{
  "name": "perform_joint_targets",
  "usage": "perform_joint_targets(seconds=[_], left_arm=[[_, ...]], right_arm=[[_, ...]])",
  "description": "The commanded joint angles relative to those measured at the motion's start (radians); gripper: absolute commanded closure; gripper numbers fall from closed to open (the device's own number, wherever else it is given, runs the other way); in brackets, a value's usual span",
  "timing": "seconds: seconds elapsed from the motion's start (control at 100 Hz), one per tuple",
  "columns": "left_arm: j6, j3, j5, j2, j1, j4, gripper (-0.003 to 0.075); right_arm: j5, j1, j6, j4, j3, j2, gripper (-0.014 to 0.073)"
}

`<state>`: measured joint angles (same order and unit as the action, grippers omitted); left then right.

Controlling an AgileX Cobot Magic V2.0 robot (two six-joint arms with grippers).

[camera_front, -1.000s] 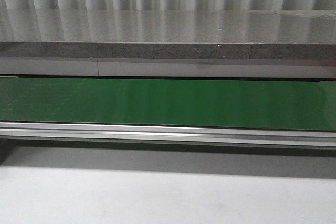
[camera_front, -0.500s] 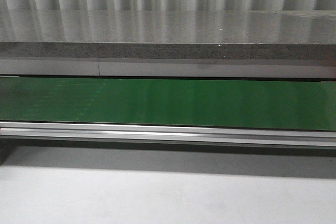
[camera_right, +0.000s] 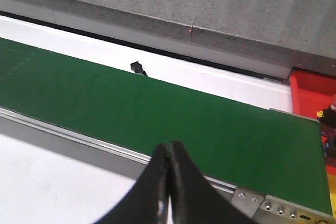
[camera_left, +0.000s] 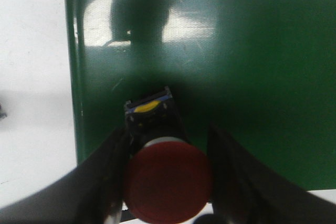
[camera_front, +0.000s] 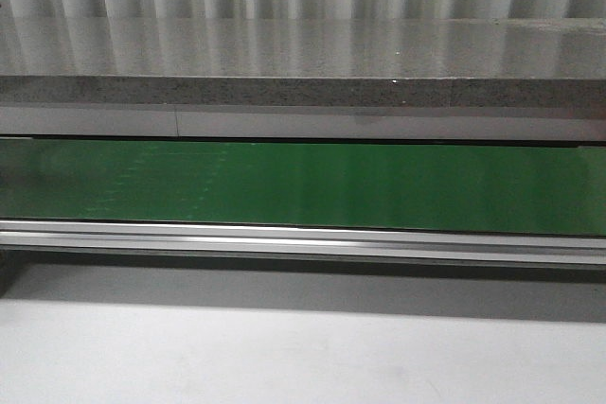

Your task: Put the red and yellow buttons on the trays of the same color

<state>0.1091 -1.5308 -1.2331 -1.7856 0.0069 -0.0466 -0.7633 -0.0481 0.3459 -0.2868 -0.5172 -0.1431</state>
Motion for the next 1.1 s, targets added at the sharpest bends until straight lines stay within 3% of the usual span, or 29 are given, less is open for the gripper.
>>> perform_joint_targets(seconds=[0.0,0.06,0.23,0.3,0.59,0.79,1.09], left_arm=[[0.002,-0.023,-0.030,0.052,0.005,-0.009,0.0654],[0.002,-0.023,-0.030,0.052,0.009,-0.011,0.0552],[0.002,-0.023,-0.026,0.052,0.009,-0.013,0.0145],[-0.002,-0.023,-0.019,0.052,0.009,-0.013,0.0078],[-0.084,-0.023,0.164,0.138,0.032,-0.045,0.0104],[-0.117,-0.023,-0.030,0.128,0.165,-0.033,0.0104],[-0.195,0.063,-0.031,0.094,0.354,0.066,0.0104]], right_arm=[[0.070,0.003,0.005,-0.007,-0.022,-0.011,0.0659],[0.070,0.003,0.005,-0.007,-0.022,-0.011,0.0659],[0.070,0.003,0.005,-0.007,-0.022,-0.011,0.0659],[0.070,0.003,0.005,-0.007,-0.022,-0.011,0.0659],[0.070,0.003,0.005,-0.007,-0.022,-0.011,0.0659],[0.070,0.003,0.005,-0.007,-0.022,-0.011,0.0659],[0.070,0.003,0.005,-0.007,-0.022,-0.011,0.0659]])
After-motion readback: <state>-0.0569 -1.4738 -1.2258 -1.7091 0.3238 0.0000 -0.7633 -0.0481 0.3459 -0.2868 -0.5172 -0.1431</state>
